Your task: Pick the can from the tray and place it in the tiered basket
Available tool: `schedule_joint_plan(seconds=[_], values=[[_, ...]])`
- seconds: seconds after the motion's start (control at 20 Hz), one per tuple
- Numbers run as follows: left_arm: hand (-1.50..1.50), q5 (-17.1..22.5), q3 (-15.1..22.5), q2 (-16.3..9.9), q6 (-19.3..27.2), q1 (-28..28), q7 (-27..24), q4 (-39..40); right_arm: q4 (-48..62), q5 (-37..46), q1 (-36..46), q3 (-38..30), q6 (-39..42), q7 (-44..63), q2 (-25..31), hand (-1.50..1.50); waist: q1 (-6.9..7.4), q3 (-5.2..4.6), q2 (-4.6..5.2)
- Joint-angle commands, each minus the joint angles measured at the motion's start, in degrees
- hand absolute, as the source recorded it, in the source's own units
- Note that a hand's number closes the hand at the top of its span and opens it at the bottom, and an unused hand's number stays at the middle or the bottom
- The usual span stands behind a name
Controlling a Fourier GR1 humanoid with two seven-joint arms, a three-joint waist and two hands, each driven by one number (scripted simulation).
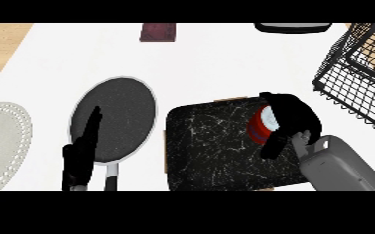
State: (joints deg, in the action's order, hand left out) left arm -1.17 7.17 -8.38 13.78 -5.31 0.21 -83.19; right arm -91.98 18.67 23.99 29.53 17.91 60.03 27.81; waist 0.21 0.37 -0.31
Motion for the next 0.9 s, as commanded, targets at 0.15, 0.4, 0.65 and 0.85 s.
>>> schedule_joint_plan(seconds=[0.15,0.4,0.65,0.85], values=[[0.00,0.41,-1.31,0.03,-1.62,0.34,0.12,3.19,1.12,5.17,-3.75,0.81,2.26,-0.63,-2.32,1.50,-0.14,-0.38,0.31],[0.00,0.88,-1.91,0.58,-2.69,1.06,-0.60,4.90,6.13,10.32,-0.79,-0.24,2.78,-9.07,-1.61,1.50,0.11,-0.38,0.44],[0.00,-0.71,-0.99,2.56,-0.82,1.23,0.17,5.25,7.28,20.70,-0.69,3.65,-3.85,-10.10,-6.13,1.50,0.06,-0.37,0.42],[0.00,-0.35,-2.00,1.35,0.04,-0.90,3.52,0.16,-0.44,13.73,-13.00,-10.40,-5.19,-19.51,12.02,1.50,-3.01,-0.26,0.00]])
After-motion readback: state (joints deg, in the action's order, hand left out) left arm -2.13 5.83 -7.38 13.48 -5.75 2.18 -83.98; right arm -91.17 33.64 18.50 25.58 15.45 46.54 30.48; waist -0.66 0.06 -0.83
